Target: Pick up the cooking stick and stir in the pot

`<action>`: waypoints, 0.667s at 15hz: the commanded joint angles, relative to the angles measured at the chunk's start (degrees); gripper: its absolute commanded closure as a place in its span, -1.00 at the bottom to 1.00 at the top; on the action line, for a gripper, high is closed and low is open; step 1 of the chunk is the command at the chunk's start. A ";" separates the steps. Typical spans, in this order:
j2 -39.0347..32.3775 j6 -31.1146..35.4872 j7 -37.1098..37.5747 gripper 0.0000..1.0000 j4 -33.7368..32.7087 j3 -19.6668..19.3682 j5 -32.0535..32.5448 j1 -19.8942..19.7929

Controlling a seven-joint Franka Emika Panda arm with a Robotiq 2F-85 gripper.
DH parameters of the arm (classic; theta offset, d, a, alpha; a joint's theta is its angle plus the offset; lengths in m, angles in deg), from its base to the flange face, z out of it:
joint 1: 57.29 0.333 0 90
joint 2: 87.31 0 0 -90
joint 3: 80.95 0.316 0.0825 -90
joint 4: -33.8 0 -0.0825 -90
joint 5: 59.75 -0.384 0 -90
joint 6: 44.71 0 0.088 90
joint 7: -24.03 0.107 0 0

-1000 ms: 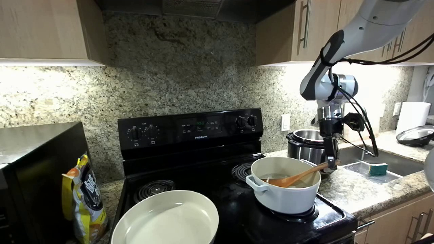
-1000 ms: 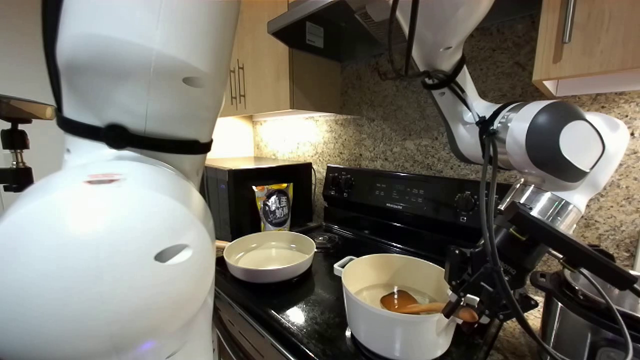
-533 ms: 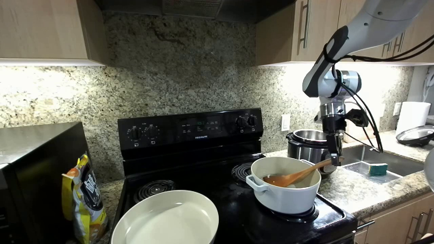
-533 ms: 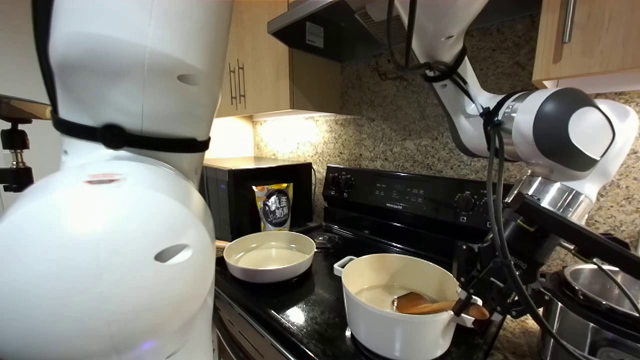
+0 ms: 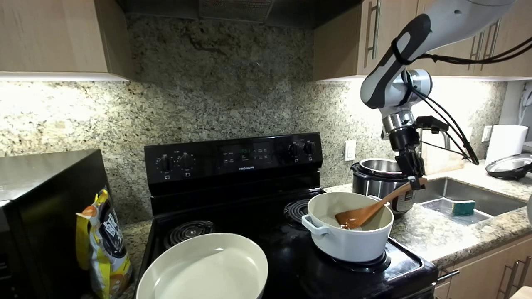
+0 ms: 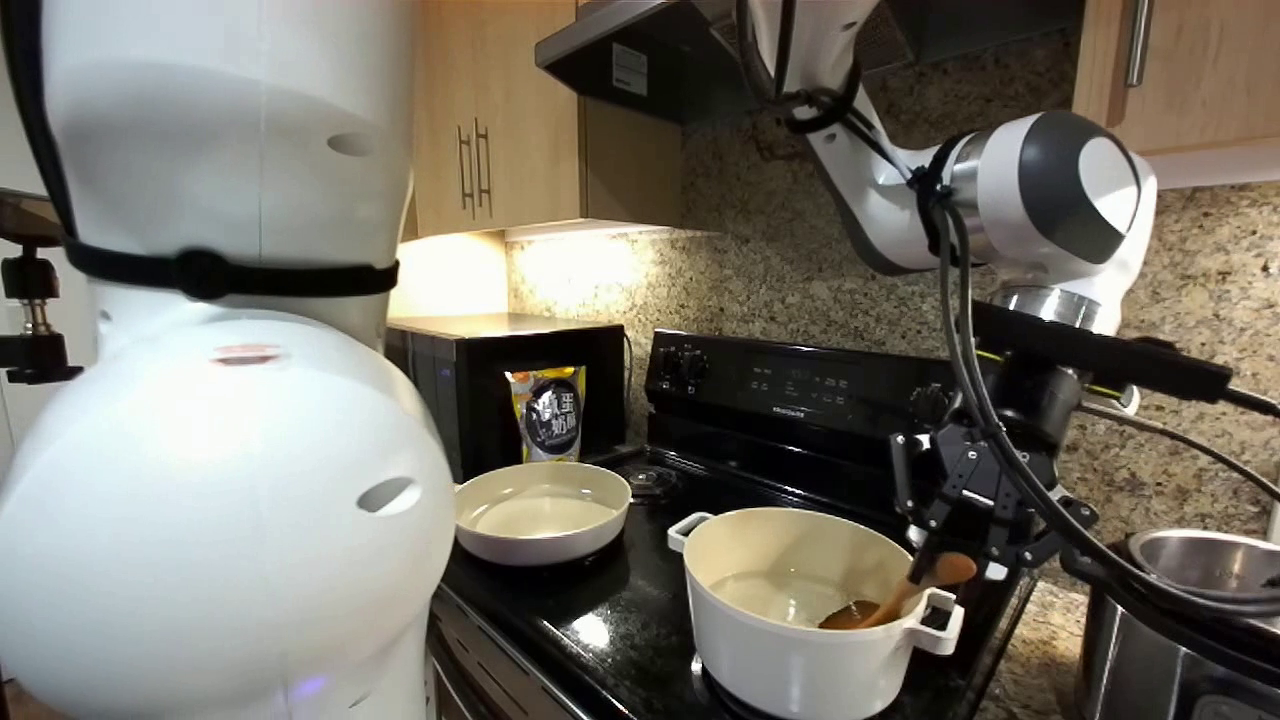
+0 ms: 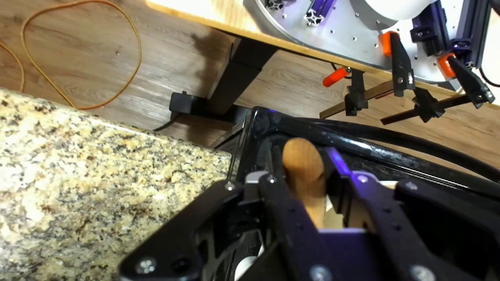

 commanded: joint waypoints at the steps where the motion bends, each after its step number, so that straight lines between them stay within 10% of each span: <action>1: 0.95 -2.10 12.18 0.80 0.21 1.79 3.02 2.48; 10: -4.32 -13.07 24.85 0.80 -5.57 5.91 2.48 7.12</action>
